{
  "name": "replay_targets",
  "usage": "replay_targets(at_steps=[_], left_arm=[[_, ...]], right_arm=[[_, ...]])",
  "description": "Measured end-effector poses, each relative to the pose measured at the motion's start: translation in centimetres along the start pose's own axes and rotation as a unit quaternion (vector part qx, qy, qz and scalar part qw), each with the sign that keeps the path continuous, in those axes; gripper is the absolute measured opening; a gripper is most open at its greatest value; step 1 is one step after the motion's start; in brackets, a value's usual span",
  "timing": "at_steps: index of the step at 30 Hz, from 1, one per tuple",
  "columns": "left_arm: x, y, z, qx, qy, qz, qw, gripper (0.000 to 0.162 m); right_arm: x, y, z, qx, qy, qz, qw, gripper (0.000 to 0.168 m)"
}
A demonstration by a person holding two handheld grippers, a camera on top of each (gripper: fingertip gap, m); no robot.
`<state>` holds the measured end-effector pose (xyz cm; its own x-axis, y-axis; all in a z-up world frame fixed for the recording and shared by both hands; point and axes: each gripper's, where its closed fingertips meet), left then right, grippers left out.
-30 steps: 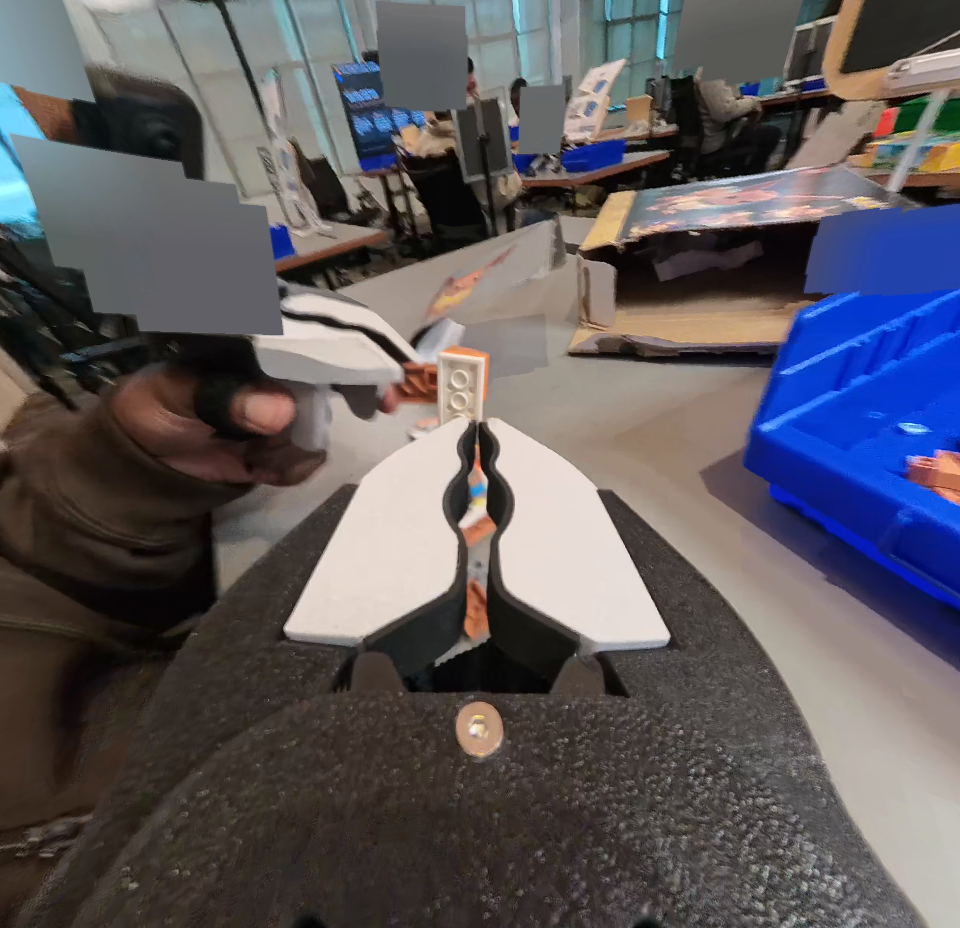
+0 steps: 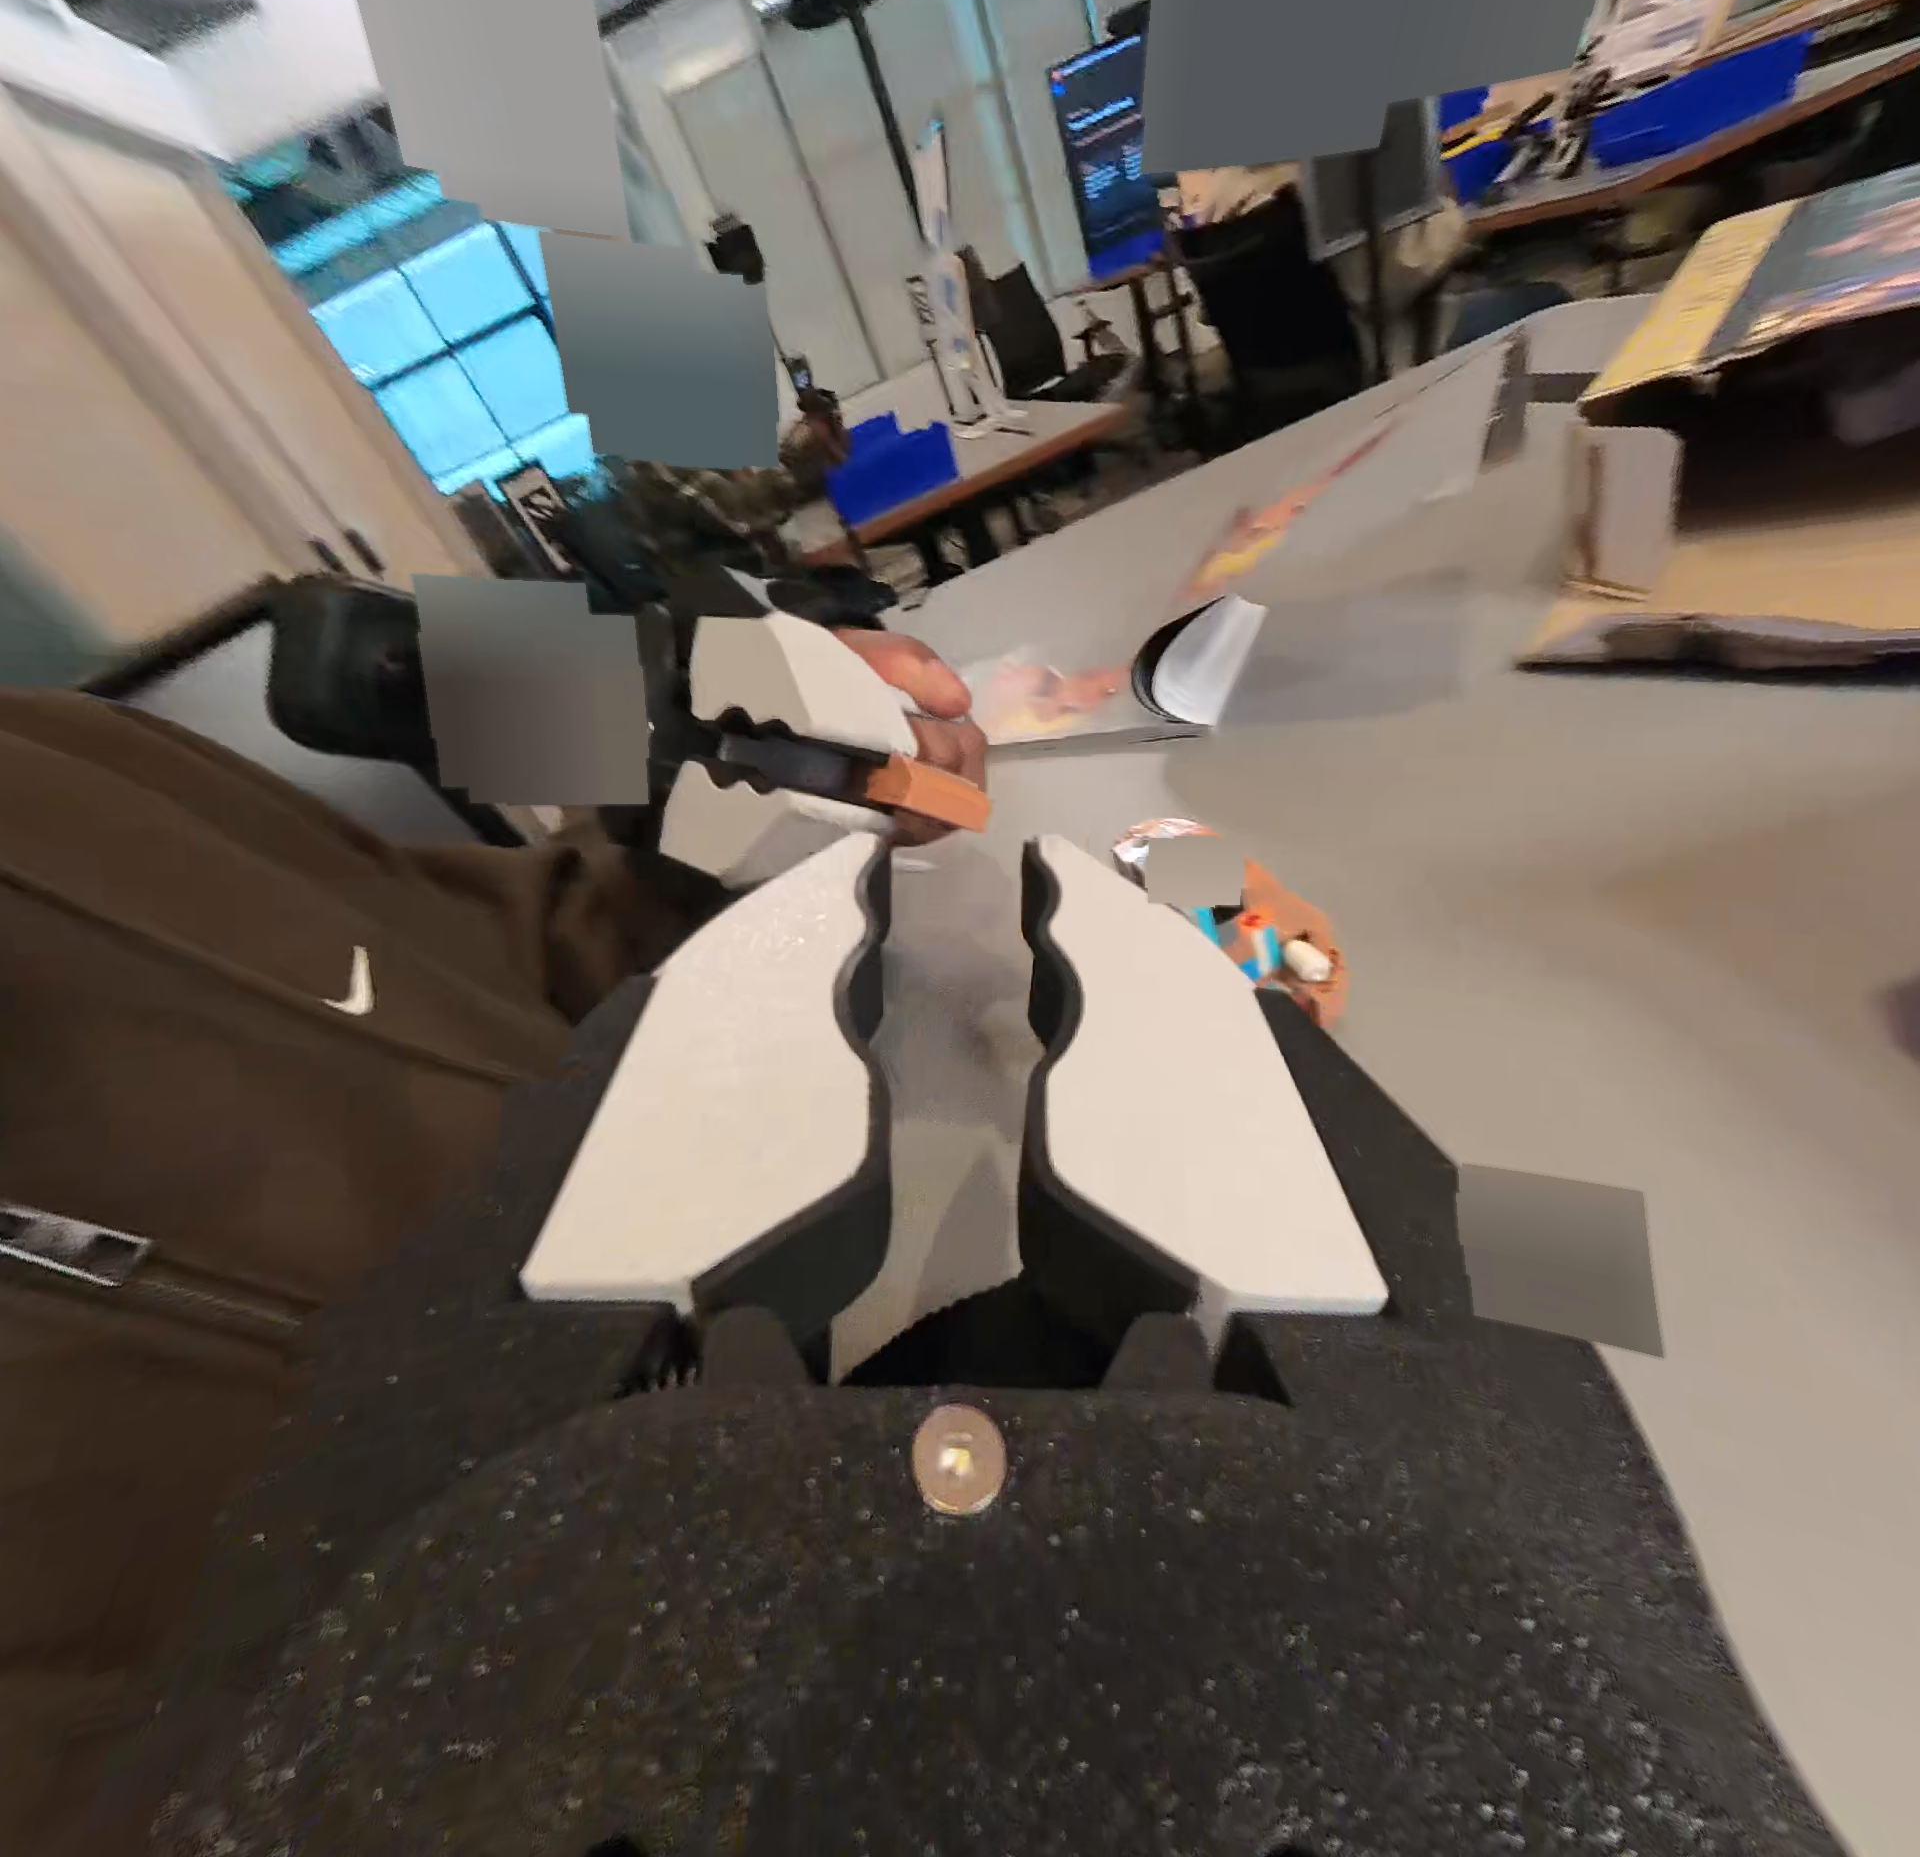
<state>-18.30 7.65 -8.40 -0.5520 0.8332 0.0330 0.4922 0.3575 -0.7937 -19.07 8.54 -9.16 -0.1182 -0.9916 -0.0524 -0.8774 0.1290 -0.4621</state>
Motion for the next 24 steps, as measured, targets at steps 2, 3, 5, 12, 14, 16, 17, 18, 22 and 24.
replay_targets(at_steps=[2,3,5,12,14,16,17,18,22,24], left_arm=[[0.1,0.2,-0.4,0.019,0.006,-0.003,1.0,0.008],[0.2,0.3,-0.5,0.03,0.006,-0.006,1.0,0.008],[0.2,0.6,-0.7,0.053,0.007,-0.009,0.999,0.008],[0.4,1.2,-1.1,0.073,0.02,-0.005,0.997,0.008],[0.3,1.1,-1.2,0.039,0.029,0.002,0.999,0.008],[0.2,0.9,-1.3,-0.007,0.038,0.012,0.999,0.009],[0.0,0.7,-1.5,-0.029,0.048,0.017,0.998,0.009],[-0.2,0.5,-1.7,-0.048,0.058,0.021,0.997,0.009],[-0.6,0.0,-1.7,-0.065,0.068,0.027,0.995,0.009],[-0.5,0.4,-1.4,-0.039,0.056,0.033,0.997,0.009]], right_arm=[[0.4,-0.6,0.3,0.021,0.001,-0.026,0.999,0.026],[0.5,-0.9,0.4,0.032,0.002,-0.037,0.999,0.027],[0.7,-1.2,0.4,0.054,0.011,-0.058,0.997,0.025],[0.6,-1.5,0.2,0.058,0.032,-0.075,0.995,0.016],[0.5,-1.6,-0.1,0.03,0.044,-0.069,0.996,0.016],[0.2,-1.6,-0.5,-0.002,0.06,-0.059,0.996,0.016],[0.0,-1.6,-0.6,-0.01,0.064,-0.059,0.996,0.016],[-0.1,-1.7,-0.7,-0.011,0.063,-0.061,0.996,0.016],[-0.2,-2.0,-0.5,-0.003,0.061,-0.08,0.995,0.016],[-0.3,-2.3,-0.6,0.011,0.063,-0.098,0.993,0.016]])
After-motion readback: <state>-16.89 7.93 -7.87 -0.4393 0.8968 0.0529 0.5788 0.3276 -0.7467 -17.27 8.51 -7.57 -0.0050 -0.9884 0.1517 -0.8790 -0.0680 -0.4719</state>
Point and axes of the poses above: each gripper's, where its closed fingertips meet, x out along the fingers, z out of its underside, y = z × x across the jaws, and after that the axes turned 7 degrees about x, right-handed
